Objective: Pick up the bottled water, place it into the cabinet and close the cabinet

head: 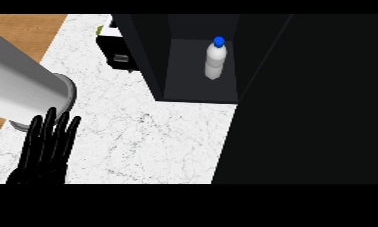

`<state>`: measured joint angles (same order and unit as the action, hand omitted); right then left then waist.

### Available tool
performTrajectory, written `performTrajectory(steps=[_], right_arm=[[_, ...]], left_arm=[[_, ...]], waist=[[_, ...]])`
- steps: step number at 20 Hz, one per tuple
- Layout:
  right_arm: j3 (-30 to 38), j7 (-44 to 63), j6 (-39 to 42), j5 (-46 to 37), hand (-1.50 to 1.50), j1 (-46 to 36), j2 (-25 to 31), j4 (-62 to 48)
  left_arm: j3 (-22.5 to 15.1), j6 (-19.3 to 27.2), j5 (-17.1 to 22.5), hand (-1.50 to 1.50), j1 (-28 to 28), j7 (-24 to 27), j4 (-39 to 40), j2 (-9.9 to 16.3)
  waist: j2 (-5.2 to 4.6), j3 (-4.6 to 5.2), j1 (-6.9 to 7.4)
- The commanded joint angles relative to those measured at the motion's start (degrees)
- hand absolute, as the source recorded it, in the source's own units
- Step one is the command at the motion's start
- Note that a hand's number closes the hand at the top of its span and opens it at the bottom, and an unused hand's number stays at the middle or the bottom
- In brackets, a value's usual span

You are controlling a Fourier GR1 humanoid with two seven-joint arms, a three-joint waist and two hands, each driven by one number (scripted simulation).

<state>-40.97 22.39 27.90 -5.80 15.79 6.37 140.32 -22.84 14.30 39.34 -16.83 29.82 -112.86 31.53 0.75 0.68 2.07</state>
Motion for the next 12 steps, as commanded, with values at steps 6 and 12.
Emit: performTrajectory(steps=[6, 12], right_arm=[[-7.5, 6.2, -9.6, -5.8, 1.5, -11.7, -5.9, -3.5], [-5.3, 5.8, -9.1, -4.0, 1.5, -13.7, -5.9, -5.2]], left_arm=[[2.3, -3.4, 2.0, -1.5, -2.1, 0.8, -0.9, 1.7], [3.6, -5.6, 2.8, -1.5, -3.4, 1.1, -1.2, 3.3]], waist=[[-0.28, 0.05, 0.66], [-0.49, 0.11, 2.15]])
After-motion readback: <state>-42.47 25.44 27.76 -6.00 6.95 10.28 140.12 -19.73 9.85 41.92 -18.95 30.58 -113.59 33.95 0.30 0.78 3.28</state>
